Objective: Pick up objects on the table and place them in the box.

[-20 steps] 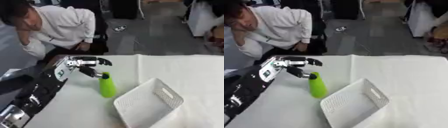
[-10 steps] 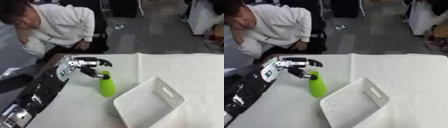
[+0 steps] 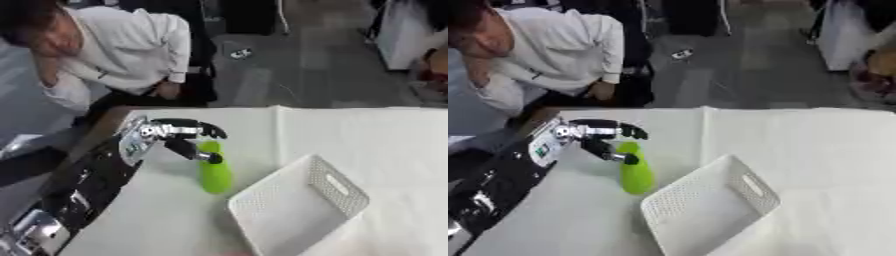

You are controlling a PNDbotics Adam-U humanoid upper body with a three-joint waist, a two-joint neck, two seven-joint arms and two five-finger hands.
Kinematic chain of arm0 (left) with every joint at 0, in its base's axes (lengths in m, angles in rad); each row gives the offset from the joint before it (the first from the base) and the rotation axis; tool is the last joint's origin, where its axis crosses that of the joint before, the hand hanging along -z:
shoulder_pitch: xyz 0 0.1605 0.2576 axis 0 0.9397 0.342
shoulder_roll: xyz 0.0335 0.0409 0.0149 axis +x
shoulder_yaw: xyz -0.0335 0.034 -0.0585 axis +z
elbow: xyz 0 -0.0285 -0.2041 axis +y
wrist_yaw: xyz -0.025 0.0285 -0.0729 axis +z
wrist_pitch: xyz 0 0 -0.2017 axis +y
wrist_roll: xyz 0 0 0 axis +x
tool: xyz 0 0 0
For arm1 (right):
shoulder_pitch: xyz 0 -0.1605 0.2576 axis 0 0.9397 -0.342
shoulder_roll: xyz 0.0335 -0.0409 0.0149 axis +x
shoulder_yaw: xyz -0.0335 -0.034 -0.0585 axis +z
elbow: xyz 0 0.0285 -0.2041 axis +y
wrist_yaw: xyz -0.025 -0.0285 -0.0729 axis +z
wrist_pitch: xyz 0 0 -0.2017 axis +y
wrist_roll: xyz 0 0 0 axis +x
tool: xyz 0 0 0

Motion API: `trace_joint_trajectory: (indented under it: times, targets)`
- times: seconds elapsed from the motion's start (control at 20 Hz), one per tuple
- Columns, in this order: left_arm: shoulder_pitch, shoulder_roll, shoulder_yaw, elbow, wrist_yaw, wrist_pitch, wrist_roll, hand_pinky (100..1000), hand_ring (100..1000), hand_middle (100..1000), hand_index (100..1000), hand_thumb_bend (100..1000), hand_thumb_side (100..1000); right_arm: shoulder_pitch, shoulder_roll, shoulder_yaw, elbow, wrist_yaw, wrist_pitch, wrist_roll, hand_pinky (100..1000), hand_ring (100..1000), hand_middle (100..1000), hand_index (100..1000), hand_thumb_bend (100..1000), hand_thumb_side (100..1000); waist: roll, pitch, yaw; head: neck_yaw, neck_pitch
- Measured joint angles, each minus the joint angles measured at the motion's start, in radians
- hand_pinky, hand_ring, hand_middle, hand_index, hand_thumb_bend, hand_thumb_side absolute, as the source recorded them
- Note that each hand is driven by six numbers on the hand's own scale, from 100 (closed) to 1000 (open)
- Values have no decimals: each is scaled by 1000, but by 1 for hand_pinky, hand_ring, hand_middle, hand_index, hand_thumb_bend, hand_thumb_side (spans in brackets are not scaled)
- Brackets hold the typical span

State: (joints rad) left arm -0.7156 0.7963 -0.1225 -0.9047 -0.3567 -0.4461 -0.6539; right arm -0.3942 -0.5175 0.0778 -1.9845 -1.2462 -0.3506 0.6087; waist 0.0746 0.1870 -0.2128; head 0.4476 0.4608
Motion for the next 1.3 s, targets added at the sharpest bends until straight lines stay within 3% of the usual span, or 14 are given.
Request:
trace_joint_trajectory:
  times: [0.45, 1.3]
  targets:
    - [0, -17, 6, 22, 10, 8, -8, 983, 875, 1000, 1000, 513, 827, 0, 0, 0, 0, -1, 2, 2, 186, 299, 514, 620, 100, 658, -2, 1, -1, 1, 0]
    - [11, -35, 6, 43, -21, 7, -7, 989, 872, 1000, 1000, 514, 794, -6, 7, -1, 0, -10, 4, 4, 188, 301, 514, 621, 100, 656, -3, 1, -5, 2, -7]
